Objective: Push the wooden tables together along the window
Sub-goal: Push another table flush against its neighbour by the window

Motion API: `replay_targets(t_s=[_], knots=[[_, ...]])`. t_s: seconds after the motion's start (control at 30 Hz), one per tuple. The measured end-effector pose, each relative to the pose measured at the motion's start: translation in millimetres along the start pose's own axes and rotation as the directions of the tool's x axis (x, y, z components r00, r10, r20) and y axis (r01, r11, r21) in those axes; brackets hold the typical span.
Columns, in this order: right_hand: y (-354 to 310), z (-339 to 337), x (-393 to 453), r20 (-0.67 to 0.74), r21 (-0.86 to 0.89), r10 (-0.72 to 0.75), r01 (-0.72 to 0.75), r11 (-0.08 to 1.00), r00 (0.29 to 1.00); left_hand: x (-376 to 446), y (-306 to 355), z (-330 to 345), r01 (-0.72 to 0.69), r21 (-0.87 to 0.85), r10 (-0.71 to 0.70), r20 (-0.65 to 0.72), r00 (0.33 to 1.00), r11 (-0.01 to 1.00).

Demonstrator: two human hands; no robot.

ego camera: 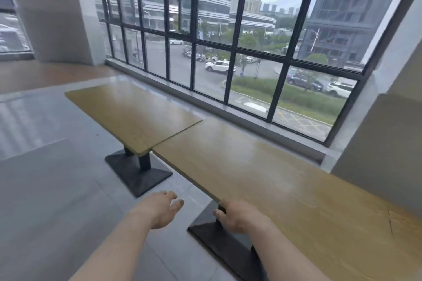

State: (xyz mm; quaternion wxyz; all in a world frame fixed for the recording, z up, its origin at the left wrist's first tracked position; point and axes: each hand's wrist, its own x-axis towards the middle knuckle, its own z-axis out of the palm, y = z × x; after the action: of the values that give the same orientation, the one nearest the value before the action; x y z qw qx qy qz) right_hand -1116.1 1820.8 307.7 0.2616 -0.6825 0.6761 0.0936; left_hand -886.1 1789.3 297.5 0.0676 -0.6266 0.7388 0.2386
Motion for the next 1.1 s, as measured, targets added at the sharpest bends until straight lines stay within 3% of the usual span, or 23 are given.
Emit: replay_targets(t_s=[0.4,0.6,0.77,1.1], knots=[[-170.2,-70.9,244.9,0.073,-0.11,-0.26,0.267,0.957,0.963,131.6,-154.8,-125.3,0.213,-0.03,-0.213,0.007,0.977,0.977],[-244.7,-93.7,343.4,0.098,-0.141,-0.318,0.329,0.934,0.943,191.1,-239.5,-162.2,0.305,-0.113,-0.308,-0.003,0.951,0.945],[-301.1,-105.5,420.3,0.093,-0.148,-0.307,0.318,0.937,0.947,246.7,-308.5,-194.0,0.334,-0.133,-0.336,0.008,0.942,0.933],[-448.8,-141.1,561.1,0.086,-0.125,-0.222,0.232,0.965,0.971,376.4,-466.8,-288.3,0.248,-0.132,-0.249,0.006,0.968,0.96]])
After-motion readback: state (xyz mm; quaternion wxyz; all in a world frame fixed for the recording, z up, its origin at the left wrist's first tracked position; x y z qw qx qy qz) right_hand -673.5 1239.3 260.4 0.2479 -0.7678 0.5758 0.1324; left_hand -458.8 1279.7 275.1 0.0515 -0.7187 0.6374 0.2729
